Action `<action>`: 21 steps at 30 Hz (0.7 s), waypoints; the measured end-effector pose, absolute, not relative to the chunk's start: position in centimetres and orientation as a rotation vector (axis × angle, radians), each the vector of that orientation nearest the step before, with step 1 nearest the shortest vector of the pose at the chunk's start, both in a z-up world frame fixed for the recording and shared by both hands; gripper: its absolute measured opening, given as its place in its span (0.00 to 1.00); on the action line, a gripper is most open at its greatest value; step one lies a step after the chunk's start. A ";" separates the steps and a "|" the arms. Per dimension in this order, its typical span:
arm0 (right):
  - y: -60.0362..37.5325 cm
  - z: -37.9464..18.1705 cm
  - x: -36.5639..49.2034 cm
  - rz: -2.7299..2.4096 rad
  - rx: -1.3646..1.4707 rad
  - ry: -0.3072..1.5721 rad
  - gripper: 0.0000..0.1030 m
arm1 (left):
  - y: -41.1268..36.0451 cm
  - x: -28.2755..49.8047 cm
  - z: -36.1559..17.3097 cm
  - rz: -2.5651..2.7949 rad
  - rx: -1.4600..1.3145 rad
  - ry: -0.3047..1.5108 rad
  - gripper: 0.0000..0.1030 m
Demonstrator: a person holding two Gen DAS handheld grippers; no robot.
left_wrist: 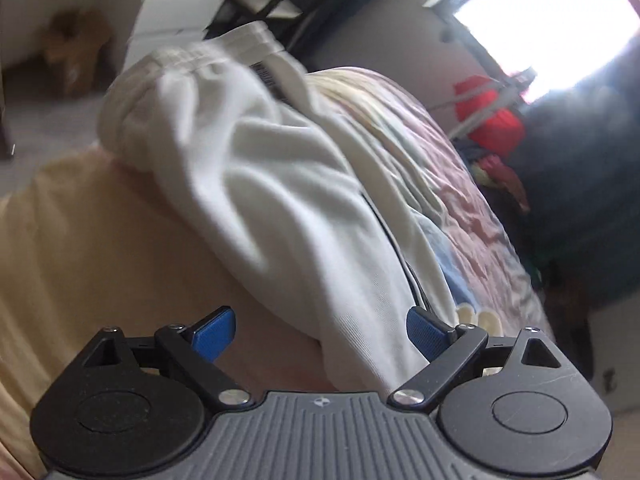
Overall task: Fold clothes
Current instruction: 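Grasp the elastic waistband with the left gripper and lift it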
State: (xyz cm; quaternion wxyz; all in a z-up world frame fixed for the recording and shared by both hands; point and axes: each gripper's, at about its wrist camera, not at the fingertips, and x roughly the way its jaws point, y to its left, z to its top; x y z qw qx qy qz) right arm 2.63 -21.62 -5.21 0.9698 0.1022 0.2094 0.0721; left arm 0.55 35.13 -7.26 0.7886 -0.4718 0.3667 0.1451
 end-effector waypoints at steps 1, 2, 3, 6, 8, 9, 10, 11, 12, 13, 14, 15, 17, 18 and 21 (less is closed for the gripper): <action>-21.7 -5.5 2.9 0.145 0.214 0.434 0.90 | 36.8 0.7 -7.9 0.338 -1.062 0.803 0.86; -21.7 -5.7 3.3 0.144 0.219 0.444 0.90 | 37.8 0.8 -8.2 0.352 -1.073 0.808 0.85; -21.6 -5.9 3.6 0.141 0.220 0.452 0.90 | 38.9 1.0 -8.6 0.357 -1.064 0.806 0.85; -21.0 -6.6 5.0 0.142 0.231 0.478 0.90 | 41.3 1.5 -9.9 0.367 -1.059 0.790 0.85; -20.2 -7.2 6.4 0.153 0.231 0.491 0.90 | 42.9 1.4 -11.2 0.373 -1.141 0.748 0.81; -19.8 -7.4 7.0 0.159 0.227 0.495 0.90 | 43.4 1.4 -11.4 0.388 -1.146 0.721 0.80; -19.2 -7.7 7.7 0.164 0.215 0.499 0.90 | 43.9 1.5 -11.6 0.405 -1.147 0.694 0.79; -18.5 -8.0 8.3 0.167 0.185 0.500 0.90 | 44.3 1.5 -11.7 0.414 -1.136 0.673 0.79; -17.7 -8.3 8.9 0.169 0.151 0.504 0.90 | 44.5 1.6 -11.6 0.424 -1.123 0.658 0.79; -16.9 -8.8 9.4 0.169 0.114 0.515 0.90 | 44.6 1.6 -11.5 0.439 -1.099 0.644 0.78; -16.2 -9.5 10.0 0.173 0.085 0.537 0.90 | 44.6 1.7 -11.2 0.454 -1.064 0.626 0.72; -15.6 -10.5 10.6 0.178 0.061 0.575 0.90 | 44.6 1.8 -10.9 0.469 -1.028 0.608 0.68; -14.6 -12.4 11.5 0.186 0.022 0.633 0.92 | 44.0 2.2 -10.0 0.500 -0.937 0.577 0.49; -14.3 -13.2 11.8 0.188 0.008 0.651 0.92 | 43.4 2.5 -9.5 0.515 -0.881 0.566 0.45; -14.7 -13.1 12.0 0.192 0.044 0.652 0.93 | 41.6 3.5 -7.9 0.557 -0.711 0.530 0.24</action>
